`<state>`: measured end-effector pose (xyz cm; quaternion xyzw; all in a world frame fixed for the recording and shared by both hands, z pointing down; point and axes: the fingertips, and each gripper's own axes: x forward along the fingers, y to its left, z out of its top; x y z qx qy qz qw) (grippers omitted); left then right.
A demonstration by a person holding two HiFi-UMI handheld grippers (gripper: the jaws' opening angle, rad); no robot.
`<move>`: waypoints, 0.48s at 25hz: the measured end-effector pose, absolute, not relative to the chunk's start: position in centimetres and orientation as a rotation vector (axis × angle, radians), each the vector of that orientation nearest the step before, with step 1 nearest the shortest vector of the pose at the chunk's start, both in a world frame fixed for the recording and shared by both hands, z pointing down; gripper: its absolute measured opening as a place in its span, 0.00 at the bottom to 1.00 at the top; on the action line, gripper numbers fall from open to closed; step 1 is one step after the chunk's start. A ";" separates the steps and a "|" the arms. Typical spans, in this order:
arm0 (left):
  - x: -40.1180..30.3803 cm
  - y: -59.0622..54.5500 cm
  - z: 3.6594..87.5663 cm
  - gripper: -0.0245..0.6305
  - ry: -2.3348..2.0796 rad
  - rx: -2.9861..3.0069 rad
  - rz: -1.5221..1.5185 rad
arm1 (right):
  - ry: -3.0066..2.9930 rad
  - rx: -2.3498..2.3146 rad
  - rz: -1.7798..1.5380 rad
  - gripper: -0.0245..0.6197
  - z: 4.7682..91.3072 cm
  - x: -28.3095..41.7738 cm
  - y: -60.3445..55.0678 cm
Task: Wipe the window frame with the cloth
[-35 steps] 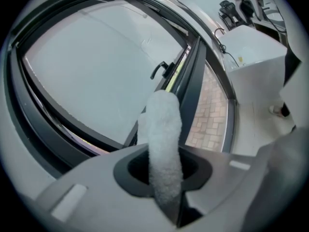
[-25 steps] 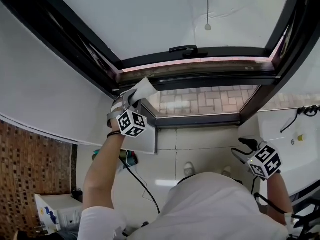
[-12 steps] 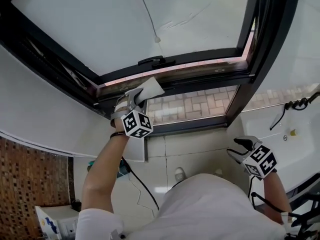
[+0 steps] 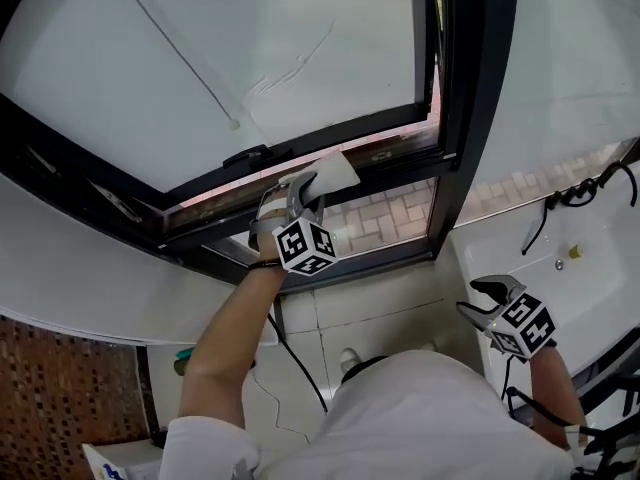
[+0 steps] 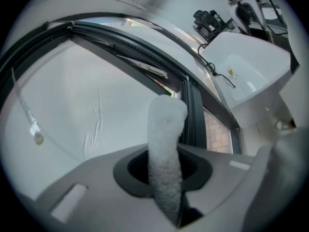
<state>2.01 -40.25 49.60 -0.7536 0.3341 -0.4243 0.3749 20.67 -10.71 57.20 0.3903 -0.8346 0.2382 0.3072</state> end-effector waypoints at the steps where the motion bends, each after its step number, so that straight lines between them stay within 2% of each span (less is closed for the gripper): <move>1: 3.7 -40.3 49.5 0.19 0.843 -1.930 -1.076 | -2.206 1.042 0.635 0.34 57.2 21.4 -10.5; 12: 19.1 -41.2 50.0 0.19 0.721 -1.925 -1.022 | -2.182 1.131 0.684 0.34 58.0 27.6 -8.6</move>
